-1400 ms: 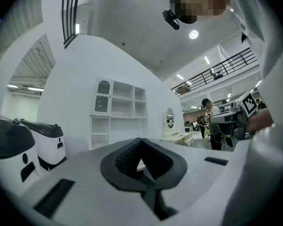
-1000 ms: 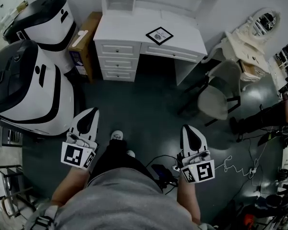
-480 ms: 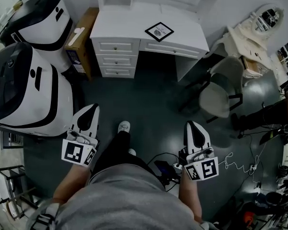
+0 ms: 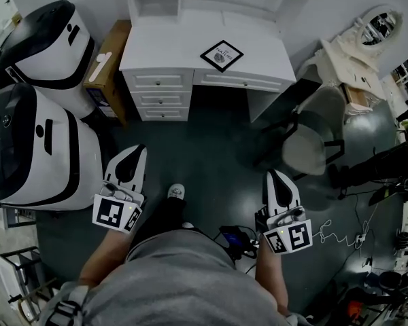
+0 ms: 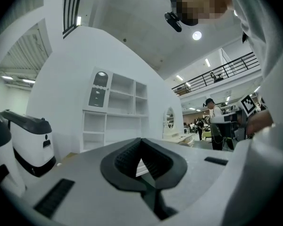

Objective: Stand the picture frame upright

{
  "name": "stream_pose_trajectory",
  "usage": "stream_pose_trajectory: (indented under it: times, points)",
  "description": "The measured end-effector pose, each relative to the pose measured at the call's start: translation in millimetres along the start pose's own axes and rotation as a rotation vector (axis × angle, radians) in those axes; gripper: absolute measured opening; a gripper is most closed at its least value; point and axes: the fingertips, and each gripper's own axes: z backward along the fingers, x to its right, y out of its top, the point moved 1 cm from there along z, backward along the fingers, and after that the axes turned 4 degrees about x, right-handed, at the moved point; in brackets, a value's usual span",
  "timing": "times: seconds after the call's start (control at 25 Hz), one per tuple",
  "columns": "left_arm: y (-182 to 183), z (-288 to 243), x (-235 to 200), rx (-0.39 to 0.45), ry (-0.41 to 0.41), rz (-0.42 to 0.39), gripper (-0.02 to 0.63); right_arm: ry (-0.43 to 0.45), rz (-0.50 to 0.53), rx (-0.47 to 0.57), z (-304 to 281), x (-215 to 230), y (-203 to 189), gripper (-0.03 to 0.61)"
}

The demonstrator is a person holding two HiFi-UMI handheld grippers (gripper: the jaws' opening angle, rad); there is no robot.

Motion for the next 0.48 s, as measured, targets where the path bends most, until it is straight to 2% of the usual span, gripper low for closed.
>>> stream_pose_trajectory:
  times: [0.48]
  points:
    - [-7, -95, -48, 0.01, -0.043, 0.005, 0.006, -0.059, -0.011, 0.02, -80, 45, -1, 0.026]
